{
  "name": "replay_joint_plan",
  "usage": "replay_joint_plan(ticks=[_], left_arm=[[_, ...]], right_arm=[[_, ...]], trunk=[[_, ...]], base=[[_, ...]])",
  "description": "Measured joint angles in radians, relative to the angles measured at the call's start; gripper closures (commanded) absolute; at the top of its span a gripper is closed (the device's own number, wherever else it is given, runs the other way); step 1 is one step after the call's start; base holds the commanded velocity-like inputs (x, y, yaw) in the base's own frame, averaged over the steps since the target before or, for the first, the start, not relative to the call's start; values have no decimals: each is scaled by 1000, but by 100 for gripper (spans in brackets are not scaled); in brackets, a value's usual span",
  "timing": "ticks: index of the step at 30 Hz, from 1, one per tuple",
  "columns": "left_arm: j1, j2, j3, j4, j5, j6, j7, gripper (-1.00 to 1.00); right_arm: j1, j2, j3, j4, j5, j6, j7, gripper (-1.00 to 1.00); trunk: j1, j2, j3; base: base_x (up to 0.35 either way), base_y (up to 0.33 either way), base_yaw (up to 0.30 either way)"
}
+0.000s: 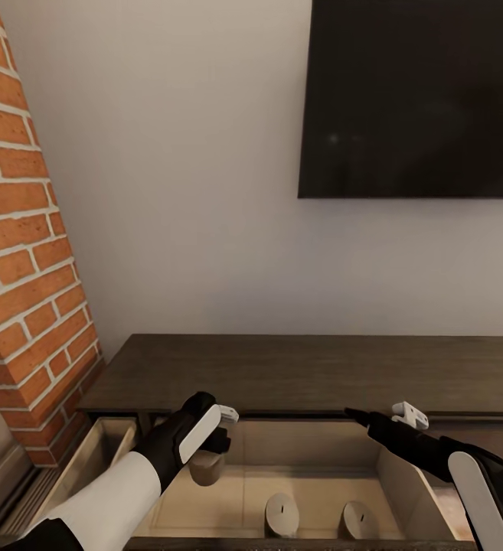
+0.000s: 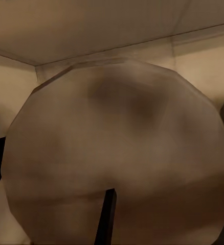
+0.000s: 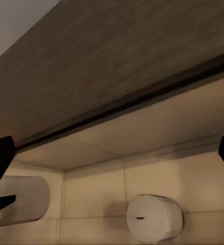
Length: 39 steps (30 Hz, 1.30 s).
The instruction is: Place each of the two pumpkins and all three candles from the living room inside a cabinet in the living room (use any cabinet), then make sure every cabinet is closed, and position the cauldron so it is next to a table in the living room.
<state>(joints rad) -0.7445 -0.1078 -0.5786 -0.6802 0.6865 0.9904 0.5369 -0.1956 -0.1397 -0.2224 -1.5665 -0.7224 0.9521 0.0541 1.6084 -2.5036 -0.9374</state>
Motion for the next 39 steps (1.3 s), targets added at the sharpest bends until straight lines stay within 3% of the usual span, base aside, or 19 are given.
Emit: replay_joint_plan(ticks=[27,30,33,39], left_arm=[[0,1,-1,0,-6,-15,-1,100],[0,2,-1,0,-6,-15,-1,100],[0,2,-1,0,-6,-16,-1,100],[0,1,-1,0,-6,-16,-1,100]], right_arm=[[0,7,3,-13,-5,2,16,-100],[0,8,8,-15,-8,3,62,-100],[0,6,36,-16,-8,11,141,-100],[0,6,83,-18,-7,45,260,-100]], trunk=[[12,-6,-104],[13,-7,-116],[15,-8,-128],[15,-8,-128]], base=[[0,0,0],[0,0,0],[0,0,0],[0,0,0]])
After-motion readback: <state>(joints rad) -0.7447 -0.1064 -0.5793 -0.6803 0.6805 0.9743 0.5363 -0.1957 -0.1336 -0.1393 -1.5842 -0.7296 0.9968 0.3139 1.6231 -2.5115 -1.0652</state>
